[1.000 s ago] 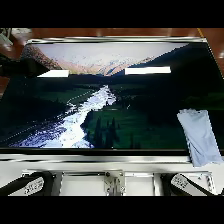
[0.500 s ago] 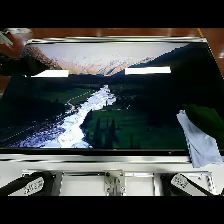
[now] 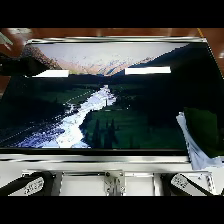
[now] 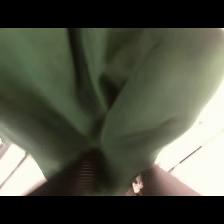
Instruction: Fold the shirts.
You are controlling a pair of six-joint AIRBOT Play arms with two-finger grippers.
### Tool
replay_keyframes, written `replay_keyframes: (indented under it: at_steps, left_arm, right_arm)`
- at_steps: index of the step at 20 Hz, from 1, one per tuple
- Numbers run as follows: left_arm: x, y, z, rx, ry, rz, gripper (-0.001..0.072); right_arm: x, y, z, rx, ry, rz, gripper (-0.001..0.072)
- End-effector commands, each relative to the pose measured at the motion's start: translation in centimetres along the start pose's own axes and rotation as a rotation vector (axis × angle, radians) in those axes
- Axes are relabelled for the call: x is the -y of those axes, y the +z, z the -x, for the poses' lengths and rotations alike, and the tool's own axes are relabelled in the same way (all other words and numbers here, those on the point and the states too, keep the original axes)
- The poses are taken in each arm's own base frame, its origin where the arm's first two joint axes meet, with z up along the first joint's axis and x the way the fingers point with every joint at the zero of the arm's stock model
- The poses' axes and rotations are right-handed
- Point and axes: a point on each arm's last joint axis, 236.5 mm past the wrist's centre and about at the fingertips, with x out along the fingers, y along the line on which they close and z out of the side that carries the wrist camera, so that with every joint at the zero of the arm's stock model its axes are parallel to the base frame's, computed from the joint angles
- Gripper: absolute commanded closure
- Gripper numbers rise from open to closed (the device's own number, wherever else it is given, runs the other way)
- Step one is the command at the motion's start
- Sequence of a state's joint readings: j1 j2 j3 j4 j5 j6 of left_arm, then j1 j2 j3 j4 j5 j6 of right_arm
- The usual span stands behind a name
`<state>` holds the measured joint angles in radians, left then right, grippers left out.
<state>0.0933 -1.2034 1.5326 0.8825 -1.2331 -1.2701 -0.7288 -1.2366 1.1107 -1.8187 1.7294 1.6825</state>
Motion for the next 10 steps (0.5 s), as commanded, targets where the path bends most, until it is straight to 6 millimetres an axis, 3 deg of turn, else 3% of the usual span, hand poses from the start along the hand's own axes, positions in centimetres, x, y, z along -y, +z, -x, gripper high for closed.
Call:
replay_keyframes:
  at_steps: [1,4,6,7,9,10]
  left_arm:
    - [-0.1,0.1,0.0,0.005,0.003,-0.001,0.0674]
    - [0.2,0.3,-0.9,0.011,-0.005,-0.007,0.0675]
    - [1.1,-0.5,-2.5,-0.029,-0.010,-0.039,0.0675]
    - [1.2,-1.5,-3.8,-0.074,0.014,-0.069,0.0676]
    - [-0.2,-4.6,-6.7,-0.206,0.146,-0.093,0.0676]
    - [-0.9,-6.7,-7.9,-0.302,0.222,-0.134,0.0676]
  right_arm:
    - [1.6,0.0,-1.0,-0.005,-0.080,0.037,0.0035]
    - [3.3,1.1,1.6,0.056,-0.128,0.018,0.0037]
    - [1.8,4.6,6.3,0.254,-0.010,-0.004,0.0038]
    - [0.3,6.5,9.3,0.376,0.086,-0.012,0.0039]
    - [-6.2,8.9,16.7,0.616,0.399,0.055,0.0039]
    - [-9.9,8.9,20.3,0.714,0.538,0.120,0.0039]
